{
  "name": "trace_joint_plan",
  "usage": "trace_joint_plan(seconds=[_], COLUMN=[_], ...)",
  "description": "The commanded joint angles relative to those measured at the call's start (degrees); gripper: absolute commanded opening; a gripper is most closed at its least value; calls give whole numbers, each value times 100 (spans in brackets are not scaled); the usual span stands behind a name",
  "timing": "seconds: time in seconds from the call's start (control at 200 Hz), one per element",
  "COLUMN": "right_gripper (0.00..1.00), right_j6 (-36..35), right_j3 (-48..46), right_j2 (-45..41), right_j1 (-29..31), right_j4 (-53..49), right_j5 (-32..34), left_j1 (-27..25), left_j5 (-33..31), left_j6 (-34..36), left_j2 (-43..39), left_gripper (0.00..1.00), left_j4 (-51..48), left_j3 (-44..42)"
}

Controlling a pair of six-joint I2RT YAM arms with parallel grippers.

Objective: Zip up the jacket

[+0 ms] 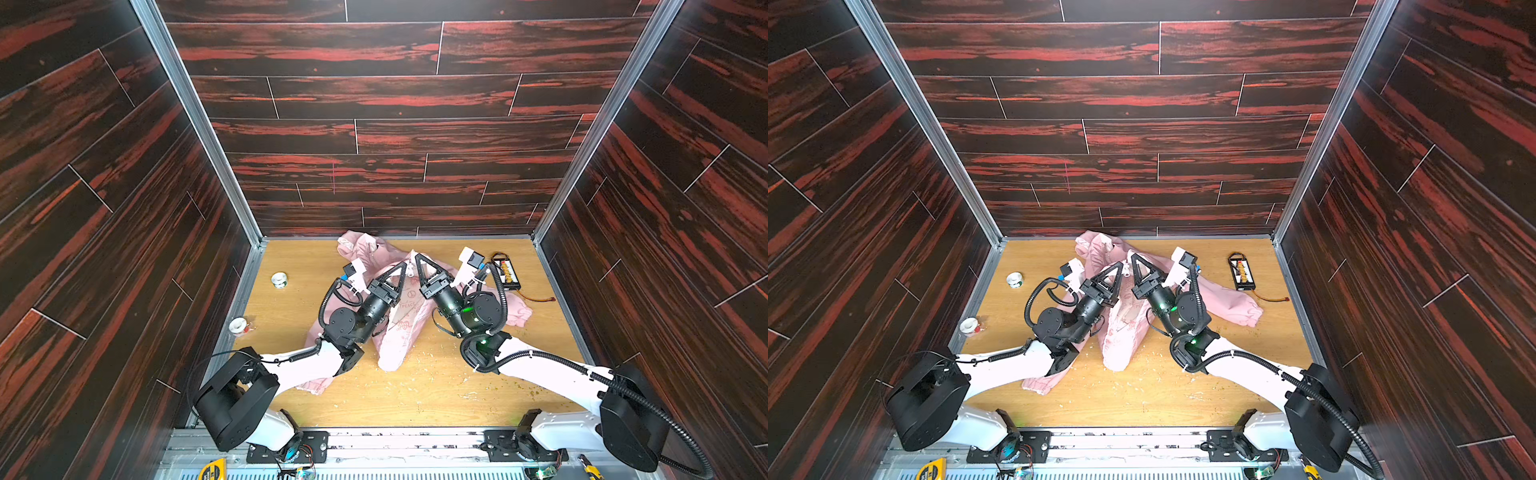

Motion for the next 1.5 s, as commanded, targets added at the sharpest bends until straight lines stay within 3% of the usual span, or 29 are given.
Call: trace_joint_plan(seconds=[0.0, 1.498], right_gripper=[0, 0], right_j6=[55, 53], right_j3=[101, 133], right_j2=[-67, -83], right_j1=[58, 49], right_j4=[217, 140], right_j5=[-46, 68], left_j1=[-24, -57], left_j5=[36, 41], left_j6=[6, 50], left_j2=[-80, -225], left_gripper=[0, 0], left_j4=[315, 315], left_j3=[75, 9])
